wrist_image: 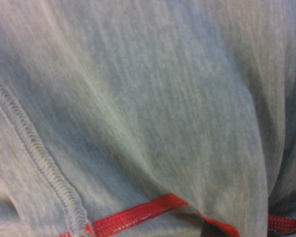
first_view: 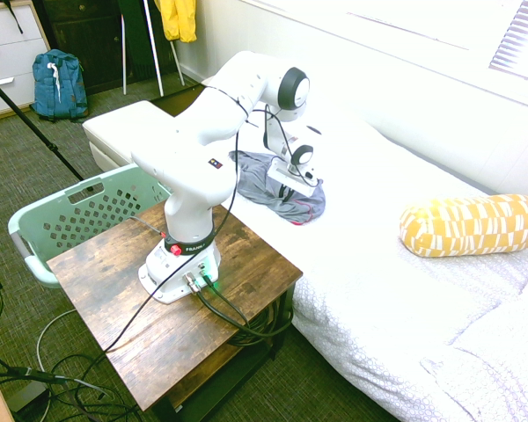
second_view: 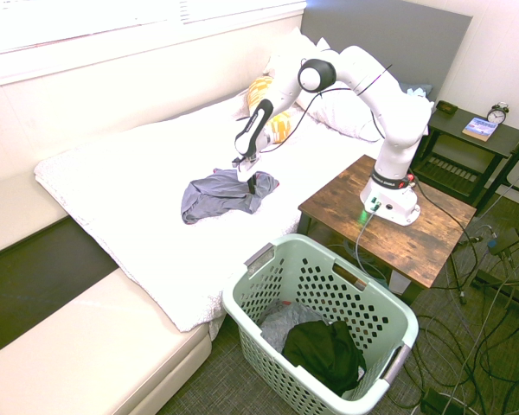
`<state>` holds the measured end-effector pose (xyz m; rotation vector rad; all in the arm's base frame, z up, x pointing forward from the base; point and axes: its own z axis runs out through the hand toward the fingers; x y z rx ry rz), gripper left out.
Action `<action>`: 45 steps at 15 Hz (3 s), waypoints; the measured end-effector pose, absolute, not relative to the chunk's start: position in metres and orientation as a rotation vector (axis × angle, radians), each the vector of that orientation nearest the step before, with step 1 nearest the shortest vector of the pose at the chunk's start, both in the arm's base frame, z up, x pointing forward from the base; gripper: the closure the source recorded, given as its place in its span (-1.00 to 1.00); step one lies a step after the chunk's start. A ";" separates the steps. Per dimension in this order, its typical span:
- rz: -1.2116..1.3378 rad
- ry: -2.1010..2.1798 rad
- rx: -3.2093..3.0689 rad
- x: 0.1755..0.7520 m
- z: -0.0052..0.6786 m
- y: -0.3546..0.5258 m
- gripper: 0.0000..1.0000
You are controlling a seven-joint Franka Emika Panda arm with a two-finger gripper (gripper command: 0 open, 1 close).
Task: Put my clothes in the laundry bag
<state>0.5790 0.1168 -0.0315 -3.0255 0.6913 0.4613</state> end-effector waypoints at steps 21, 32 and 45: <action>-0.078 0.244 -2.921 0.403 0.541 0.369 1.00; -0.027 -0.045 -3.086 0.136 0.497 0.402 1.00; 0.035 -0.215 -3.192 0.061 0.439 0.424 -1.00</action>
